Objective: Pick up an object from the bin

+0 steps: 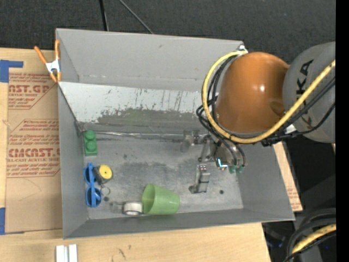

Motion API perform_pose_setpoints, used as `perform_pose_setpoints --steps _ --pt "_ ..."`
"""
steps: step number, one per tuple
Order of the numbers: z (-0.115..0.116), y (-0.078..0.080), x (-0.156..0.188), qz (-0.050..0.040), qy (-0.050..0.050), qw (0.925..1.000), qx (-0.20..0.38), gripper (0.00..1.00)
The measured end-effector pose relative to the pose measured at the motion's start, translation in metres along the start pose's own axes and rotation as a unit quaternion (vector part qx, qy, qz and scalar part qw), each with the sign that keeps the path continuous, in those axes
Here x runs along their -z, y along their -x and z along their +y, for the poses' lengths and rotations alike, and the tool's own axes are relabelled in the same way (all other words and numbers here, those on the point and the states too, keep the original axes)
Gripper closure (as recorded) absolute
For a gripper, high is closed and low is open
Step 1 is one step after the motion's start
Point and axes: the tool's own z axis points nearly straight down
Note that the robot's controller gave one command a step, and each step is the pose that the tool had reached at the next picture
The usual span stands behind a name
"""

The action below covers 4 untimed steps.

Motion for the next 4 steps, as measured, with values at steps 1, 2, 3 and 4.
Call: perform_pose_setpoints --steps 1,2,3,4 --pt "0.058 -0.005 -0.169 0.0074 -0.002 0.9991 -0.042 0.0" --pt "0.134 -0.004 -0.142 -0.0043 0.003 0.999 -0.044 0.0" --pt "0.151 -0.006 -0.144 -0.0033 0.001 0.9976 -0.069 0.0" --pt "0.156 0.037 -0.173 -0.0034 0.001 0.9605 -0.278 0.0"
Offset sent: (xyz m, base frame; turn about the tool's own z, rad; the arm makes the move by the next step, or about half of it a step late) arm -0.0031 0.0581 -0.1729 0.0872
